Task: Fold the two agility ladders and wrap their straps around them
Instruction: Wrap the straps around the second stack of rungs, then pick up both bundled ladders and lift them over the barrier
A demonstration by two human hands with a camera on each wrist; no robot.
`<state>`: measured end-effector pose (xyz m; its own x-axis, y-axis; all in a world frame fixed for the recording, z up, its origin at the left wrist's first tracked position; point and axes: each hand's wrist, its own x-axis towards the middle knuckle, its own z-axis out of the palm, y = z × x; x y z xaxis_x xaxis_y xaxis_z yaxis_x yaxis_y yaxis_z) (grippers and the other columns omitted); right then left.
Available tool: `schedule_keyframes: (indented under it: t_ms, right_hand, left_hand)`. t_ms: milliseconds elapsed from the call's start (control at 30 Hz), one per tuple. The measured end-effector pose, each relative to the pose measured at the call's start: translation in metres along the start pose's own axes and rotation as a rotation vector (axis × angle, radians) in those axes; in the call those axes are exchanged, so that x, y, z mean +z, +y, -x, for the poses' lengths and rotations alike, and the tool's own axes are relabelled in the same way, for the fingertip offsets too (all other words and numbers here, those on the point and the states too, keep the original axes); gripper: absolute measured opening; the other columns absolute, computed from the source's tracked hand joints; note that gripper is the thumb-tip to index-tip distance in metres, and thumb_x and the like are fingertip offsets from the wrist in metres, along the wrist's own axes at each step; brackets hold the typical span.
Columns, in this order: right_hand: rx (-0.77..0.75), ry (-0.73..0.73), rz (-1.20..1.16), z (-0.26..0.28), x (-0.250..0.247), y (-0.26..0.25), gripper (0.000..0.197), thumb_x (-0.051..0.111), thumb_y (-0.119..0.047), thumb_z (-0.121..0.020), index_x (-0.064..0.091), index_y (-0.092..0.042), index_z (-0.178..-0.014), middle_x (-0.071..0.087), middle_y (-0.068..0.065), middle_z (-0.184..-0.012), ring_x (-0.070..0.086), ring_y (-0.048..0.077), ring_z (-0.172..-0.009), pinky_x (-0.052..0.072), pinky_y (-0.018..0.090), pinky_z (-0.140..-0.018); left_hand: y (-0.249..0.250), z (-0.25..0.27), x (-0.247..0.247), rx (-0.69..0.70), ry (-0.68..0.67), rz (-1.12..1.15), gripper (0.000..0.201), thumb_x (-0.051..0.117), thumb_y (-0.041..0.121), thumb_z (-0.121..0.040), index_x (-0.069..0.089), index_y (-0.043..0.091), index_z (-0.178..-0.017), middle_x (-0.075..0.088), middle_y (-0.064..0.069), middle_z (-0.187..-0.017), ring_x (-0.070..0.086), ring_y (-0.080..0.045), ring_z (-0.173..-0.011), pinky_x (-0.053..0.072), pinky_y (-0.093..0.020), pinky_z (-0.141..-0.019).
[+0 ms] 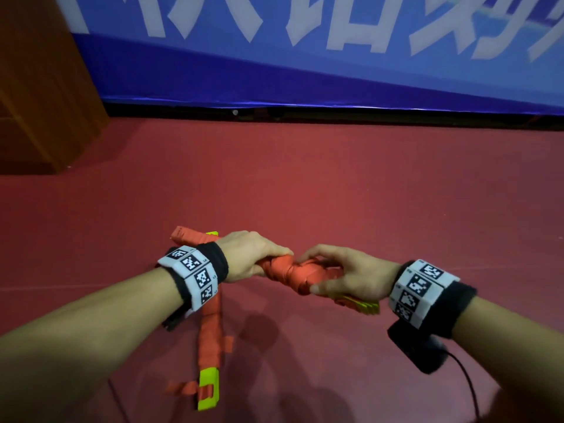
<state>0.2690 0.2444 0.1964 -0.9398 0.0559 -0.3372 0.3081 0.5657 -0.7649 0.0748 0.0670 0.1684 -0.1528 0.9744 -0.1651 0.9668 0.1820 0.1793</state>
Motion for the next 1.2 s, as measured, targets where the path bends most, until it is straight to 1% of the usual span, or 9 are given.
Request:
schedule_keyframes:
  t_ms: [267,367,500,600,700,800,900,1033,1200]
  right_hand:
    - [0.053,0.218,-0.052,-0.048,0.036,0.032,0.044,0.083,-0.01,-0.078,0.063,-0.036,-0.108,0.071,0.004,-0.105,0.064,0.011,-0.079,0.055,0.023,-0.072]
    - [0.096,0.303,-0.119,-0.081,0.065,0.044,0.042,0.08,-0.013,-0.078,0.069,-0.04,-0.108,0.073,-0.002,-0.097,0.068,0.013,-0.075,0.061,0.033,-0.07]
    - [0.206,0.366,-0.156,-0.12,0.113,0.062,0.04,0.075,-0.024,-0.086,0.071,-0.045,-0.12,0.073,-0.006,-0.092,0.058,0.001,-0.05,0.051,0.021,-0.058]
    - [0.255,0.371,-0.063,-0.141,0.147,0.08,0.053,0.069,-0.027,-0.087,0.06,-0.055,-0.13,0.075,-0.001,-0.112,0.072,0.018,-0.079,0.059,0.029,-0.079]
    - [0.26,0.354,0.018,-0.149,0.178,0.094,0.087,0.067,-0.023,-0.089,0.02,-0.062,-0.151,0.072,0.007,-0.121,0.071,0.035,-0.101,0.057,0.037,-0.087]
    - [0.287,0.384,-0.001,-0.15,0.207,0.106,0.109,0.069,-0.02,-0.091,-0.013,-0.047,-0.157,0.065,0.011,-0.136,0.064,0.038,-0.118,0.052,0.04,-0.098]
    - [0.365,0.4,-0.046,-0.155,0.229,0.124,0.109,0.072,-0.023,-0.091,-0.01,-0.028,-0.162,0.053,0.003,-0.151,0.059,0.033,-0.128,0.047,0.037,-0.103]
    - [0.382,0.38,-0.023,-0.161,0.244,0.141,0.087,0.074,-0.018,-0.088,0.025,-0.021,-0.16,0.054,0.01,-0.149,0.054,0.031,-0.133,0.041,0.033,-0.105]
    - [0.415,0.303,0.061,-0.16,0.263,0.143,0.086,0.071,-0.024,-0.09,0.023,-0.039,-0.16,0.05,0.016,-0.144,0.054,0.033,-0.128,0.044,0.033,-0.103]
  left_hand:
    - [-0.029,-0.031,0.047,-0.137,0.071,0.001,0.067,0.067,0.02,-0.092,0.041,0.041,-0.151,0.055,0.009,-0.148,0.054,-0.021,-0.134,0.045,-0.037,-0.106]
    - [-0.043,-0.026,0.072,-0.407,0.217,0.133,0.062,0.066,0.024,-0.093,0.044,0.035,-0.15,0.054,0.003,-0.149,0.051,-0.023,-0.136,0.043,-0.035,-0.109]
    - [-0.065,-0.008,0.126,-0.856,0.201,0.411,0.047,0.061,0.032,-0.094,0.054,0.031,-0.141,0.064,-0.01,-0.134,0.059,-0.034,-0.124,0.047,-0.037,-0.102]
    - [-0.074,0.01,0.176,-1.038,0.105,0.586,0.052,0.063,0.034,-0.093,0.053,0.024,-0.144,0.064,-0.013,-0.133,0.058,-0.035,-0.125,0.048,-0.036,-0.103]
    - [-0.069,0.026,0.219,-1.162,0.036,0.664,0.066,0.065,0.042,-0.092,0.042,0.02,-0.15,0.061,-0.014,-0.137,0.055,-0.036,-0.129,0.046,-0.04,-0.106]
    - [-0.062,0.037,0.244,-1.257,0.013,0.672,0.084,0.068,0.052,-0.089,0.03,0.015,-0.154,0.05,-0.016,-0.146,0.05,-0.037,-0.134,0.043,-0.043,-0.109]
    - [-0.055,0.045,0.253,-1.33,-0.067,0.714,0.109,0.073,0.061,-0.082,0.01,0.014,-0.159,0.035,-0.02,-0.155,0.045,-0.04,-0.138,0.04,-0.047,-0.11]
    - [-0.049,0.057,0.273,-1.36,-0.208,0.808,0.123,0.077,0.065,-0.075,0.005,0.01,-0.159,0.044,-0.019,-0.153,0.047,-0.037,-0.138,0.04,-0.041,-0.112]
    - [-0.044,0.059,0.278,-1.409,-0.108,0.829,0.109,0.075,0.062,-0.081,0.02,0.007,-0.156,0.048,-0.018,-0.149,0.047,-0.035,-0.138,0.04,-0.041,-0.11]
